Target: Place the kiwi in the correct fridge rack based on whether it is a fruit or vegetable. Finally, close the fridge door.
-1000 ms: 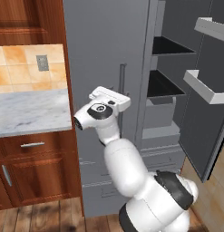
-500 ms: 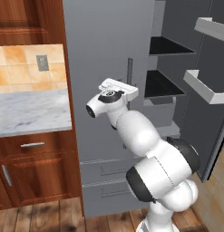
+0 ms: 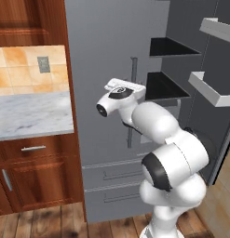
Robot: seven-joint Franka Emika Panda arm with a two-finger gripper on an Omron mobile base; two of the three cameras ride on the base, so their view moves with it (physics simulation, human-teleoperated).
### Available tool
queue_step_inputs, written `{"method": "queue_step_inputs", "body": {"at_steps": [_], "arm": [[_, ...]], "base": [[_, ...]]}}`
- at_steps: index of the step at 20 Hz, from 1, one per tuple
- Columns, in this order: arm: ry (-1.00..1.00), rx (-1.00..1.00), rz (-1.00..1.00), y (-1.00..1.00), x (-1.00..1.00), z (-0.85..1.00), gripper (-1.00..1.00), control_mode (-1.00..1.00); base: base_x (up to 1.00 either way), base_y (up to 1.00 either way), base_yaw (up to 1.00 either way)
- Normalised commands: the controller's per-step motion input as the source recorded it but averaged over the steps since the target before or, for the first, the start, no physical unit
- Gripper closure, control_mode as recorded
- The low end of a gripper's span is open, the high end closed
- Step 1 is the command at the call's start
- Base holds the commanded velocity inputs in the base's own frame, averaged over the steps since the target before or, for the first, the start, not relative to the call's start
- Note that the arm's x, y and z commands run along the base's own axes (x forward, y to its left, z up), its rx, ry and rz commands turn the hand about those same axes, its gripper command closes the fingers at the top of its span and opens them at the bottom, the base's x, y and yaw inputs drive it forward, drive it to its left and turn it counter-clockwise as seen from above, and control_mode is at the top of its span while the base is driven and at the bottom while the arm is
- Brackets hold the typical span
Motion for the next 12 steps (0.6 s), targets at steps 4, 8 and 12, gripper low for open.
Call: {"method": "queue_step_inputs", "body": {"at_steps": [4,8,12], "arm": [[0.05,0.05,0.00,-0.06,-0.07,0.12,-1.00,-1.00],[0.00,0.03,0.00,0.00,-0.59,0.54,-1.00,-1.00],[0.00,0.06,0.00,0.00,-0.96,0.47,-1.00,-1.00]], "base": [[0.00,0.00,0.00],[0.00,0.00,0.00],[0.00,0.00,0.00]]}}
